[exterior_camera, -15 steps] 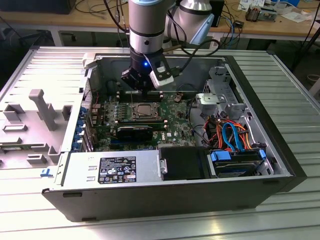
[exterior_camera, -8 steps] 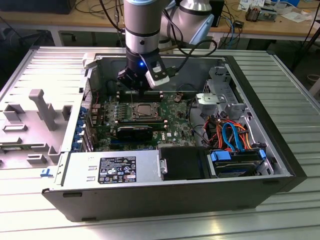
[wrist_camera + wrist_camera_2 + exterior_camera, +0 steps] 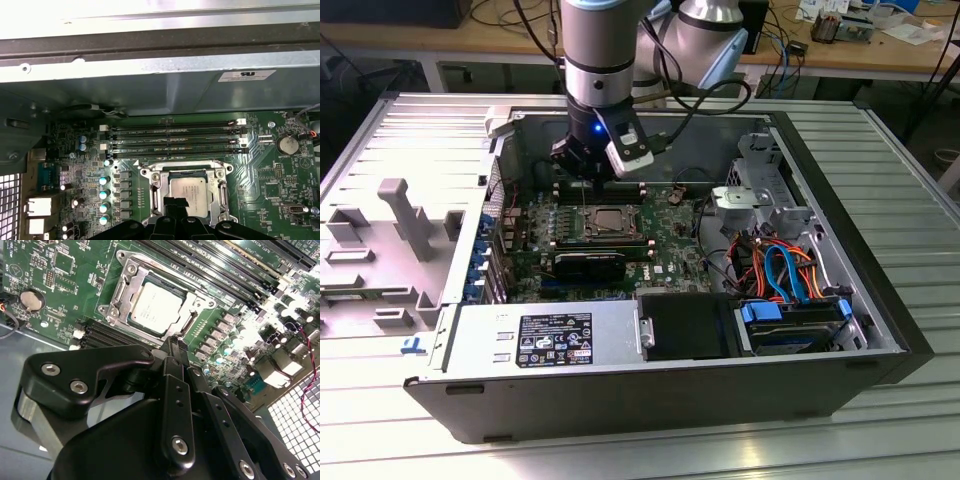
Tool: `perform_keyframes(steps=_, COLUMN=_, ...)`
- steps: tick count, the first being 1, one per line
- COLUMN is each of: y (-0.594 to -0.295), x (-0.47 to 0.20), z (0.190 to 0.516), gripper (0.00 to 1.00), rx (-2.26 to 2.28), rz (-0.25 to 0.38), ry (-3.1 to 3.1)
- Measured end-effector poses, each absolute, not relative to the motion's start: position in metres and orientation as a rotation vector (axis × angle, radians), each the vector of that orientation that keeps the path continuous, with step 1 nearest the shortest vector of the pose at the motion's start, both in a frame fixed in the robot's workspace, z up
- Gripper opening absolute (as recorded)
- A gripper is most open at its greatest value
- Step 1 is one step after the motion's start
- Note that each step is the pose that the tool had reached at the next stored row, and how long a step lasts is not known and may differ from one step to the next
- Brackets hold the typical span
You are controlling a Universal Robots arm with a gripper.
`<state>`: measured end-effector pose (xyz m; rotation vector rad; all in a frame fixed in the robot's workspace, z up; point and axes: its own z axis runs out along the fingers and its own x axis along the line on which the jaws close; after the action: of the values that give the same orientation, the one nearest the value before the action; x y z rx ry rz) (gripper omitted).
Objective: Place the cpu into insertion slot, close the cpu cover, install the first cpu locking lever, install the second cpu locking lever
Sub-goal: 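Install the first cpu locking lever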
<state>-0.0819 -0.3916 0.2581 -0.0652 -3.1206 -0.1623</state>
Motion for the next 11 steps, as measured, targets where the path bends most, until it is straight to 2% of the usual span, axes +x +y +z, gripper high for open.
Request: perform_keyframes(steps=11, y=-0.3916, x=-0.0832, z=0.2603, gripper=0.11, rx=-0.066, rz=-0.162, ry=-3.121)
